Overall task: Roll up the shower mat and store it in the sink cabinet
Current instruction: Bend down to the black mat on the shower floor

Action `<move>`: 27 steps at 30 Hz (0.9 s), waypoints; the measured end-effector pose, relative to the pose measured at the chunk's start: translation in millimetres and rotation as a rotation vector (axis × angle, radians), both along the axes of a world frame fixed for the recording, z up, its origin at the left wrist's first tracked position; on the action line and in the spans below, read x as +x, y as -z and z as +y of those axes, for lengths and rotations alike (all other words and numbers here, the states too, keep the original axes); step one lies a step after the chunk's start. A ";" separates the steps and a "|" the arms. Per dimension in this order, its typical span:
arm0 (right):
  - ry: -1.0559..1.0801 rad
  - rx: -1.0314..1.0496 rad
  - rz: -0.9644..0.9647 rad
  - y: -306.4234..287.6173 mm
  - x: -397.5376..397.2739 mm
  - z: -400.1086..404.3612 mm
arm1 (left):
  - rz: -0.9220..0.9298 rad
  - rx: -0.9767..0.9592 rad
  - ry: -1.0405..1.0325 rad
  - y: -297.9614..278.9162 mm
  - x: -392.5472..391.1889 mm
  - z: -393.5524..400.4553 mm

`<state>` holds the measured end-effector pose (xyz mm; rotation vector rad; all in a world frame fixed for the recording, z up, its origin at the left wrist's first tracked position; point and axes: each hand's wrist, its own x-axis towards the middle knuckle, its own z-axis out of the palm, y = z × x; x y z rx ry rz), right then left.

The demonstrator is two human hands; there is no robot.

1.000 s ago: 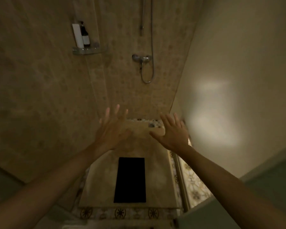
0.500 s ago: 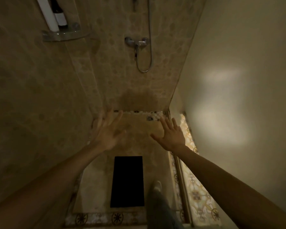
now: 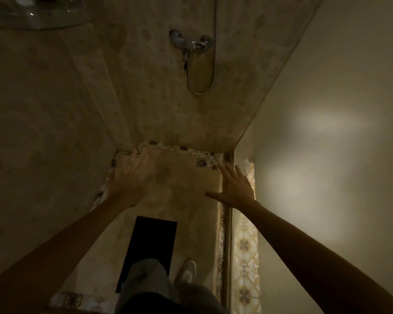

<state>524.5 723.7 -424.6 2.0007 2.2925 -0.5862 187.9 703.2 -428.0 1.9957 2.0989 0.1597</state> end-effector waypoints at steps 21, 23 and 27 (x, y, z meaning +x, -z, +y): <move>-0.592 -0.096 -0.041 52.7 -115.2 298.2 | -0.173 -0.177 -0.607 83.6 -21.2 172.6; -0.686 -0.106 -0.091 53.7 -132.8 322.2 | -0.200 -0.172 -0.659 86.3 -20.8 180.9; -0.855 -0.099 -0.096 48.1 -183.0 355.7 | -0.226 -0.148 -0.782 81.3 -31.4 174.4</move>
